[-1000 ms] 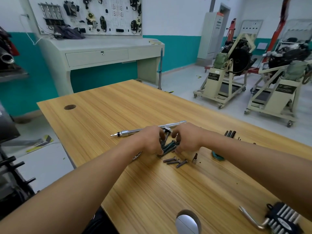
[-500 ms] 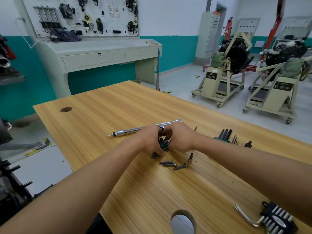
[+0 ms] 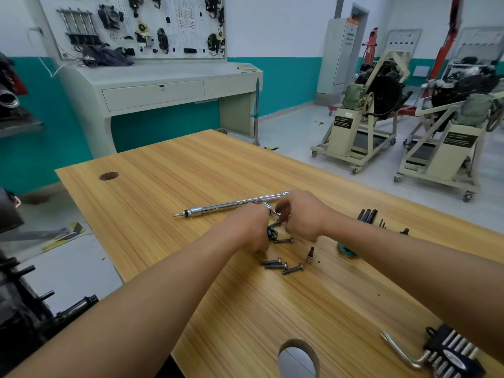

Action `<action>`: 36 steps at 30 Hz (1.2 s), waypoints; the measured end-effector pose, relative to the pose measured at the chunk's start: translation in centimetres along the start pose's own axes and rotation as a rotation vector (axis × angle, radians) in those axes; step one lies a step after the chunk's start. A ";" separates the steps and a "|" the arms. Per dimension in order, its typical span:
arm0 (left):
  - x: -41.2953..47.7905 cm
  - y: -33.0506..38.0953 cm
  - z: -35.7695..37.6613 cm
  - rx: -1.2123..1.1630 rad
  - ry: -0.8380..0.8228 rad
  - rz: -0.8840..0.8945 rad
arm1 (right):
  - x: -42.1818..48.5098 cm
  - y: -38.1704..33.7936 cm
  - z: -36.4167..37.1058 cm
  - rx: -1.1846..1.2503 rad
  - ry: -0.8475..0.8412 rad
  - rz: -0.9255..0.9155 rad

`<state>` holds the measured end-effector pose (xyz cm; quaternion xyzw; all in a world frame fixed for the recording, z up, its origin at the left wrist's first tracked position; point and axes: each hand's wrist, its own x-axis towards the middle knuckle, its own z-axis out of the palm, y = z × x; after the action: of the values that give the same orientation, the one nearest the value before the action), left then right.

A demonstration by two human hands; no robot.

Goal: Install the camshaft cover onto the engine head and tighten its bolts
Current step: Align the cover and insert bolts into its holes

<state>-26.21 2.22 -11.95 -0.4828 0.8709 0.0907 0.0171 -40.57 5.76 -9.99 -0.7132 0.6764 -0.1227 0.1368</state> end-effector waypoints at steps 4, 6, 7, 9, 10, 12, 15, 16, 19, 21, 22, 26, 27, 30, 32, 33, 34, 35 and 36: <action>0.5 1.1 0.5 0.140 0.013 0.011 | 0.3 0.1 -0.8 0.046 0.067 0.019; 0.8 1.0 1.1 0.122 0.003 0.001 | 0.4 0.1 -1.0 0.065 0.099 0.030; 0.8 0.9 1.4 0.103 -0.008 0.004 | 0.4 0.2 -1.0 0.074 0.112 0.035; 0.7 0.6 1.8 0.069 -0.009 0.021 | 0.4 0.2 -1.0 0.086 0.134 0.044; 0.6 0.5 1.9 0.056 0.002 0.029 | 0.4 0.3 -1.0 0.090 0.140 0.048; 0.5 0.1 1.9 -0.025 0.033 0.022 | 0.3 0.3 -0.9 0.104 0.148 0.056; 0.1 -0.8 1.3 -0.370 0.086 -0.071 | 0.4 0.0 -0.7 0.123 0.151 0.060; -0.1 -1.2 1.0 -0.505 0.112 -0.119 | 0.5 -0.2 -0.6 0.126 0.144 0.057; -0.9 -2.6 -0.1 -1.057 0.126 -0.360 | 1.0 -1.2 -0.6 0.167 0.115 0.050; -1.6 -3.6 -0.9 -1.471 0.039 -0.472 | 1.4 -1.9 -0.6 0.185 0.083 0.055; -2.0 -4.2 -1.2 -1.624 -0.016 -0.495 | 1.6 -2.2 -0.6 0.183 0.059 0.059; -3.5 -5.2 -1.7 -1.862 -0.127 -0.494 | 2.0 -3.7 -0.1 0.242 0.079 0.035; -3.8 -5.2 -1.7 -1.867 -0.135 -0.489 | 2.1 -4.1 0.1 0.291 0.132 0.000; -4.5 -5.2 -1.6 -1.834 -0.126 -0.481 | 2.1 -5.5 0.5 0.341 0.175 -0.141; -4.8 -5.1 -1.5 -1.798 -0.099 -0.460 | 2.0 -6.2 0.6 0.286 0.138 -0.187; -4.9 -5.1 -1.5 -1.787 -0.086 -0.439 | 1.9 -6.5 0.7 0.265 0.113 -0.192; -5.0 -5.1 -1.5 -1.781 -0.076 -0.420 | 1.8 -6.6 0.7 0.244 0.091 -0.195; -5.1 -5.1 -1.6 -1.778 -0.070 -0.407 | 1.7 -6.7 0.8 0.229 0.067 -0.202; -5.1 -5.2 -1.6 -1.783 -0.066 -0.398 | 1.6 -6.8 0.8 0.220 0.037 -0.212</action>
<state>-19.00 3.51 -10.53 -0.4555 0.3779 0.7390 -0.3218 -33.87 4.46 -8.26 -0.7588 0.5824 -0.2229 0.1880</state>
